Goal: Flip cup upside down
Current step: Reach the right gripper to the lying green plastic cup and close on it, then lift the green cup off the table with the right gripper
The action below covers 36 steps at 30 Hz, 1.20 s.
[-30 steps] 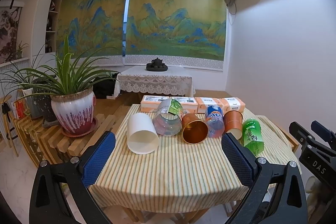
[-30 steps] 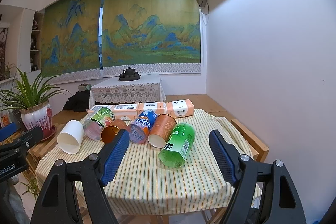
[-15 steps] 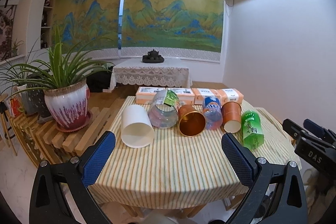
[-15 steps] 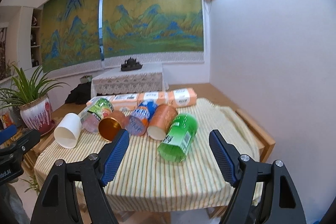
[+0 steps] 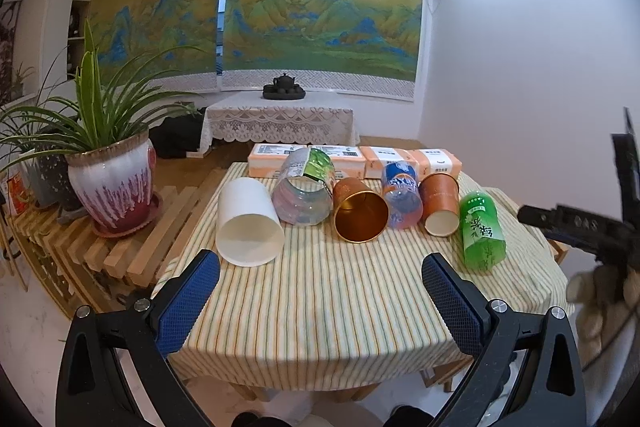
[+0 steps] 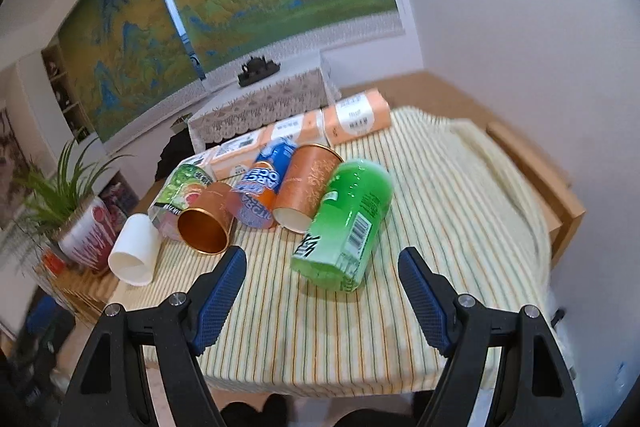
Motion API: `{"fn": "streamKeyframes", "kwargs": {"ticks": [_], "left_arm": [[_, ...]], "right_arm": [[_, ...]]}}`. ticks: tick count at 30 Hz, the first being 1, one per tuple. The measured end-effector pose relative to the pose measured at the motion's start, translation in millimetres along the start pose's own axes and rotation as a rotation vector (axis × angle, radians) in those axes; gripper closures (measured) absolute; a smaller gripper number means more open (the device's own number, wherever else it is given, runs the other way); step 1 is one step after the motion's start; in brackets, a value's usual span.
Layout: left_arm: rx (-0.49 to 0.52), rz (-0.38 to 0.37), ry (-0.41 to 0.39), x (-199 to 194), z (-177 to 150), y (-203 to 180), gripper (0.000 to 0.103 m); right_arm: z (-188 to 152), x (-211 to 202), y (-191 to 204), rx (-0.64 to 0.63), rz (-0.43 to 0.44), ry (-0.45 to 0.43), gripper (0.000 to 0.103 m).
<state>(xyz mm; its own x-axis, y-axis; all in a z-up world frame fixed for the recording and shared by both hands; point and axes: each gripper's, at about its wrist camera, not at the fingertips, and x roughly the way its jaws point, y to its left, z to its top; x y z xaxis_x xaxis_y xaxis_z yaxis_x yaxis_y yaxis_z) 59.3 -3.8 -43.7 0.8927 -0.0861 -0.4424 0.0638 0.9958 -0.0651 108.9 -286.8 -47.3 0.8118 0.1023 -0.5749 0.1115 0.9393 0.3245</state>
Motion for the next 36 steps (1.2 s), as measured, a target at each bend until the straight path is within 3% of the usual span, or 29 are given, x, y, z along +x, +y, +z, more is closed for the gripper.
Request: {"fn": "streamKeyframes", "kwargs": {"ticks": [14,23,30,36], "left_arm": [[-0.019,0.000,0.049,12.1,-2.1,7.1,0.001],[-0.022,0.026,0.051,12.7,-2.1,13.1,0.001],[-0.038,0.045,0.049,12.8,-1.6,21.2,0.001],[-0.033,0.041,0.055,14.6,-3.5,18.9,0.001]], "right_arm": [[43.6,66.5,-40.9,0.137,0.080,0.168,0.028],[54.8,121.2,-56.2,0.261,0.166,0.340,0.028],[52.6,138.1,-67.5,0.314,0.174,0.376,0.041],[50.9,137.5,-70.1,0.327,0.184,0.379,0.043]]}}
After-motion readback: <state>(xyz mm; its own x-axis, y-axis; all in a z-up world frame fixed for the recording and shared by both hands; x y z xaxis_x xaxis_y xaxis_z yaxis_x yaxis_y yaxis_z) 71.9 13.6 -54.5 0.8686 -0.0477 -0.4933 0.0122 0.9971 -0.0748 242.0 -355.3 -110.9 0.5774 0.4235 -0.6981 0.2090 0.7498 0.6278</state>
